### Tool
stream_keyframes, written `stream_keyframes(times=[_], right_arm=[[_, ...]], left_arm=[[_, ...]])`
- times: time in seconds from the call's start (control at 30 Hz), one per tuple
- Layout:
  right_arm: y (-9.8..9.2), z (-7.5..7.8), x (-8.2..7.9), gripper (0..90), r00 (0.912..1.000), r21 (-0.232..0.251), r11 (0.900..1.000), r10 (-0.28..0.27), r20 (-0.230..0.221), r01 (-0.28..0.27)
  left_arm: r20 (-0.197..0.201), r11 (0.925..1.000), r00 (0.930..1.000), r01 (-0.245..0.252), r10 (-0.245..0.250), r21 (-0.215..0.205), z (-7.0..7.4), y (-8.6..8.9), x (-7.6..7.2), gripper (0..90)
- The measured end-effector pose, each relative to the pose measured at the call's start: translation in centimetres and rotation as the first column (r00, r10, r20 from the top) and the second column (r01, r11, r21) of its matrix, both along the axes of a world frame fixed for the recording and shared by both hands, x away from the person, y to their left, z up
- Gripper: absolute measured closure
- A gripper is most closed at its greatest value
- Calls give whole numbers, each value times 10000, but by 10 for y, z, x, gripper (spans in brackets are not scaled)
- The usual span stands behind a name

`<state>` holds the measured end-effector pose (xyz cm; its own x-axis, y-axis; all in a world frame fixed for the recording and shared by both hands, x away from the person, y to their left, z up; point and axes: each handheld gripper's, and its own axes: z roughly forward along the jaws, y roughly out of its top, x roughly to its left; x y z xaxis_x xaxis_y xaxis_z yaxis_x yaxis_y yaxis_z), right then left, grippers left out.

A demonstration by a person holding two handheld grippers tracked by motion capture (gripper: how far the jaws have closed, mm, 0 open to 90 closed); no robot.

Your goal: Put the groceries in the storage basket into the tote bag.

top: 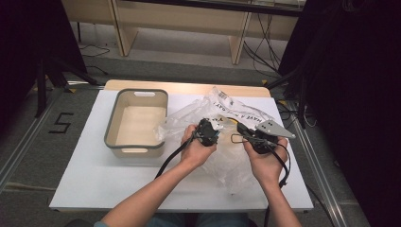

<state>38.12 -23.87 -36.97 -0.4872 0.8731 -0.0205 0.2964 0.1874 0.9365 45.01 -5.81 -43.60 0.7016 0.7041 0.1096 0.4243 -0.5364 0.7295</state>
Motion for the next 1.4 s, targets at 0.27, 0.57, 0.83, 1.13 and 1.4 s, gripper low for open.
stream_keyframes(times=[0.27,0.57,0.83,1.13,1.4], right_arm=[[-2,-4,-1,900,9999,-60,10000,-78,-128,77],[-1,-10,-5,900,9995,-224,9997,-47,-315,40],[-4,-19,-10,900,9974,-442,9990,10,-723,-42],[-5,-40,-8,900,9695,-949,9914,653,-2364,-899],[-6,-60,-5,900,9171,-1271,9771,1102,-3832,-1706]], left_arm=[[-762,9997,9971,36,-19,225,-2,3,-1,654],[-940,9983,9944,439,-475,-394,30,31,-41,468],[-872,9942,9933,690,-761,-821,43,65,-71,455],[-637,9912,9975,232,-317,-1306,50,93,-76,480],[-456,9800,9977,-571,493,-1908,52,110,-66,541]])
